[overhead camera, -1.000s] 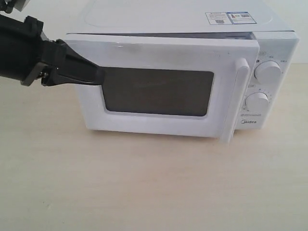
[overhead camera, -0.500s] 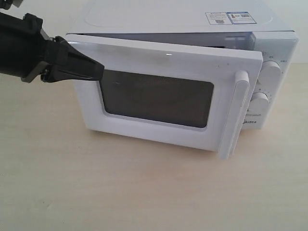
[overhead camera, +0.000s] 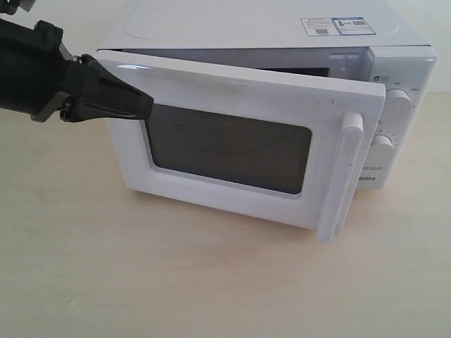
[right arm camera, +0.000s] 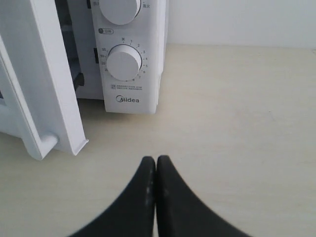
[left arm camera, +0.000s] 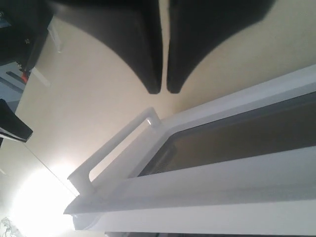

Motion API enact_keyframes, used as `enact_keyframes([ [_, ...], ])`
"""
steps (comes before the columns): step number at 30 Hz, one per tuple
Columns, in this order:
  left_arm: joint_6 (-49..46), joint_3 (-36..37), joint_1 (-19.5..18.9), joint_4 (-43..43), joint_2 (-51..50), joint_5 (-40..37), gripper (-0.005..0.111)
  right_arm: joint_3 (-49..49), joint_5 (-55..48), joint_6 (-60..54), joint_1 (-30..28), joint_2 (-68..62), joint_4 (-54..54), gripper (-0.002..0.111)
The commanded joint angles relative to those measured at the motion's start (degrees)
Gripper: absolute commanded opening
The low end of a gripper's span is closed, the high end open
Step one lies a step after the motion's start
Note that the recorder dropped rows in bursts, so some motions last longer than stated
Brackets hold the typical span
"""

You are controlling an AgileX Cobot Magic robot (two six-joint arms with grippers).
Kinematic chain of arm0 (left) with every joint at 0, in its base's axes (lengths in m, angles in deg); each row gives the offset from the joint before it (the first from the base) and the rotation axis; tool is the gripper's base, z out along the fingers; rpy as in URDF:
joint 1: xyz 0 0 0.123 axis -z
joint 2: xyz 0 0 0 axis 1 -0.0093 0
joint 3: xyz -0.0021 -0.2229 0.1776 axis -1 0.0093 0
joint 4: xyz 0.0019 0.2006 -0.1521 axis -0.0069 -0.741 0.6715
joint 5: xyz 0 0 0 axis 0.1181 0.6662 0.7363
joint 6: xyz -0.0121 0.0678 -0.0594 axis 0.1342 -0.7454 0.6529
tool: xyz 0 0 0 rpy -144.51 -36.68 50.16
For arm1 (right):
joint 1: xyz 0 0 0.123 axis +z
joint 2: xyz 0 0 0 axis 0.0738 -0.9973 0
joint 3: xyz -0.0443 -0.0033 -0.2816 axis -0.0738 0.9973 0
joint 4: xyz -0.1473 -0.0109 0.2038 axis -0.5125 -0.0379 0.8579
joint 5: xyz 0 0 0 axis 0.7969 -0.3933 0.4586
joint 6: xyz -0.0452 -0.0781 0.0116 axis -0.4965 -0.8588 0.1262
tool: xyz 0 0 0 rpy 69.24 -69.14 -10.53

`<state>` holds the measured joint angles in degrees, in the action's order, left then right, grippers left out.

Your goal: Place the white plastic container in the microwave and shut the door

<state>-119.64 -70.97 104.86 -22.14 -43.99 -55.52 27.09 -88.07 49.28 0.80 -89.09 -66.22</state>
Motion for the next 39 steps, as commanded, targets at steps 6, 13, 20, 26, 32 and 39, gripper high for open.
enact_keyframes([
  [6,0.4,-0.3,0.2,0.7,-0.2,-1.5,0.004,0.0,6.9,-1.2,0.1,0.3,-1.6,0.0],
  [13,0.4,-0.3,0.2,0.7,-0.2,-1.9,0.004,0.0,32.9,-0.5,0.1,0.3,-1.6,0.0],
  [20,0.4,-0.3,0.2,0.7,-0.2,-2.3,0.004,0.0,51.5,-0.5,0.1,0.3,-1.6,0.0],
  [26,0.4,-0.3,0.2,0.9,-0.2,-6.3,0.004,-7.4,57.7,14.5,0.1,0.3,0.4,0.0],
  [32,0.4,-0.3,0.2,0.9,-0.2,-5.9,0.004,-36.7,23.3,21.7,0.1,-6.0,-14.3,0.0],
  [39,0.4,-0.3,0.2,2.7,-0.2,-6.2,0.004,-50.8,-22.6,21.3,0.1,-19.6,-10.3,0.0],
])
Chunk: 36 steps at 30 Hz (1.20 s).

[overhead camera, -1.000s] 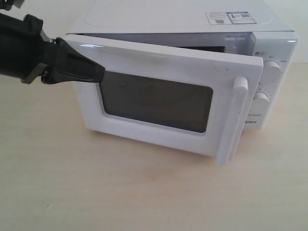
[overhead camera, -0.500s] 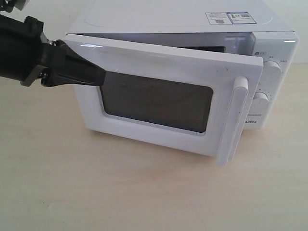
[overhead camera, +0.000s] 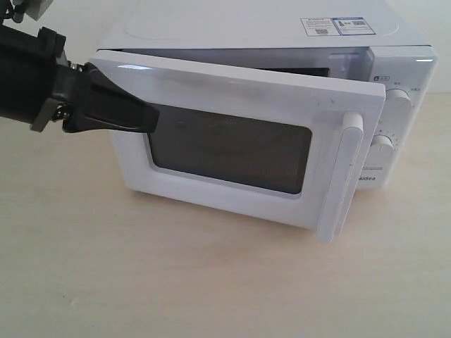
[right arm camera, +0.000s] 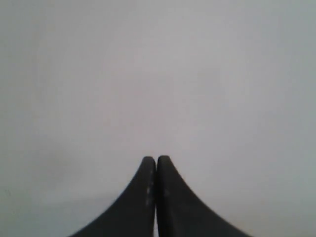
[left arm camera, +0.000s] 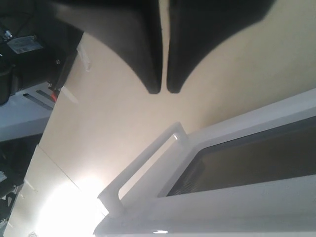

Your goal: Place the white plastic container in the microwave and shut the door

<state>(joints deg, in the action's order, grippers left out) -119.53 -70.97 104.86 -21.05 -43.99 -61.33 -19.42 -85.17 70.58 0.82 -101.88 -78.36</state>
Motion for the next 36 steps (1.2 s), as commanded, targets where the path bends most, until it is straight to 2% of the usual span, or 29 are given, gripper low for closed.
enact_keyframes([
  [1,0.3,-0.3,0.2,1.6,-0.2,-0.4,0.004,-4.6,-28.8,0.0,0.1,-7.9,1.9,0.0],
  [6,0.3,-0.3,0.2,1.6,-0.2,-0.9,0.004,-4.6,-33.4,0.3,0.1,-11.1,1.2,0.0],
  [11,0.3,-0.3,0.2,1.6,-0.2,-1.1,0.004,-4.7,-28.1,1.5,0.1,-11.1,6.9,0.0],
  [13,0.3,-0.3,0.2,1.6,-0.2,-1.1,0.004,-4.7,-24.5,-5.3,0.1,-11.1,12.3,0.0],
  [16,0.3,-0.3,0.2,1.6,-0.2,-0.7,0.004,-4.7,-22.5,-20.5,0.1,-12.8,31.7,0.0],
  [19,0.3,-0.3,0.2,1.6,-0.2,-0.8,0.004,-4.7,-24.4,-40.4,0.1,-16.5,56.2,0.0],
  [22,0.3,-0.3,0.2,1.6,-0.2,-2.6,0.004,-4.7,-24.8,-48.4,0.1,-19.8,67.7,0.0],
  [27,0.3,-0.3,0.2,1.6,-0.2,-3.4,0.004,-4.2,-26.4,-49.5,0.1,-24.4,68.2,0.0],
  [36,0.3,-0.3,0.2,1.6,-0.2,-2.7,0.004,5.3,-19.4,-53.1,0.1,-32.4,69.6,0.0],
])
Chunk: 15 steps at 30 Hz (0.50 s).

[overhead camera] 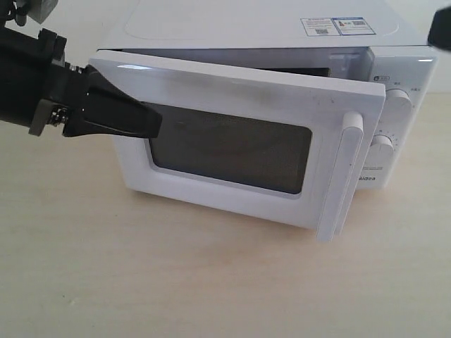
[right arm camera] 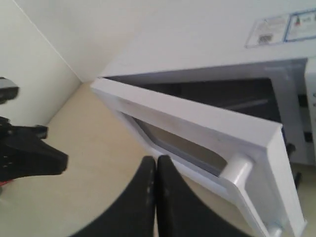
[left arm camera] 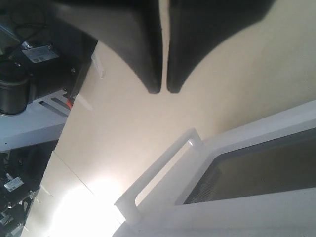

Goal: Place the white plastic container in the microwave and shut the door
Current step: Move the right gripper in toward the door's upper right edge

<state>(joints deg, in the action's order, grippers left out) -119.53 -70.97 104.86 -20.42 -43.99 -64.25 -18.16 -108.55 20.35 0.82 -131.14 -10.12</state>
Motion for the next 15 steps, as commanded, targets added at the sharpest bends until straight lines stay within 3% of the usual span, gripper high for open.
enact_keyframes([
  [1,0.3,-0.3,0.2,0.9,-0.2,0.3,0.004,4.9,4.8,-4.1,0.1,-4.0,2.4,0.0],
  [9,0.3,-0.3,0.2,0.9,-0.2,1.0,0.004,5.2,4.9,-15.5,1.6,-11.6,17.6,0.0],
  [15,0.3,-0.3,0.2,0.9,-0.2,1.0,0.004,5.2,17.5,-19.8,14.9,-17.2,21.7,0.0],
])
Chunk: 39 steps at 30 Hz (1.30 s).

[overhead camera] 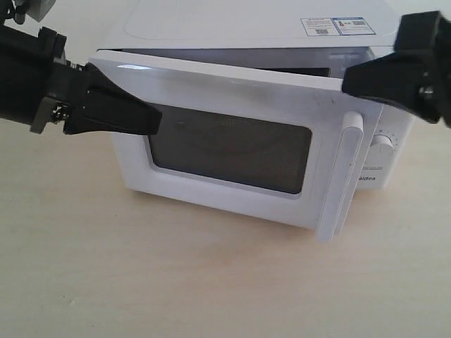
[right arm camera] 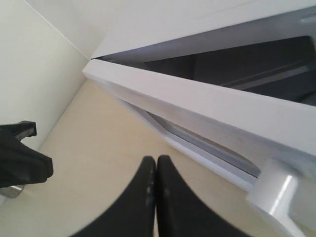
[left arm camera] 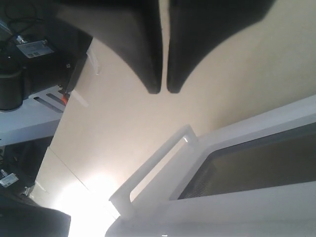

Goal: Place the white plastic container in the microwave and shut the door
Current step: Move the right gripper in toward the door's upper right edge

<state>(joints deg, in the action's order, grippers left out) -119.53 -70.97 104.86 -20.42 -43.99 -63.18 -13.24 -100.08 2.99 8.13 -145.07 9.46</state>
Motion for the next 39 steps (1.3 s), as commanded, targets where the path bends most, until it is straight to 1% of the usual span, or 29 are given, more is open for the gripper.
enact_keyframes([
  [1,0.3,-0.3,0.2,0.9,-0.2,0.0,0.004,0.2,12.4,-2.5,10.4,-4.4,2.0,0.0],
  [5,0.3,-0.3,0.2,0.9,-0.2,-0.3,0.004,0.2,28.9,-2.6,21.0,-8.3,1.8,0.0],
  [9,0.3,-0.3,0.2,0.9,-0.2,-0.4,0.004,0.2,46.8,-2.7,29.3,-10.4,1.4,0.0],
  [10,0.3,-0.3,0.2,0.9,-0.2,-0.4,0.004,0.2,52.7,-2.9,32.3,-11.0,1.3,0.0],
  [13,0.3,-0.3,0.2,0.9,-0.2,-0.4,0.004,0.2,65.0,-4.8,39.0,-12.7,1.4,0.0],
  [16,0.3,-0.3,0.2,0.9,-0.2,-0.4,0.004,0.2,73.8,-5.4,44.6,-15.1,1.6,0.0],
  [19,0.3,-0.3,0.2,0.9,-0.2,-0.3,0.004,0.2,82.5,-5.4,47.9,-17.7,2.7,0.0],
  [22,0.3,-0.3,0.2,0.9,-0.2,-0.3,0.004,0.2,87.1,-2.9,48.9,-20.0,4.9,0.0],
  [26,0.3,-0.3,0.2,0.9,-0.2,-0.3,0.004,0.2,89.2,0.2,48.9,-23.4,5.1,0.0],
  [32,0.3,-0.3,0.2,0.8,-0.2,-0.4,0.004,0.2,89.6,4.8,48.8,-27.3,4.7,0.0],
  [39,0.3,-0.3,0.2,0.8,-0.2,-0.4,0.004,0.2,93.7,5.0,48.5,-29.0,4.3,0.0],
])
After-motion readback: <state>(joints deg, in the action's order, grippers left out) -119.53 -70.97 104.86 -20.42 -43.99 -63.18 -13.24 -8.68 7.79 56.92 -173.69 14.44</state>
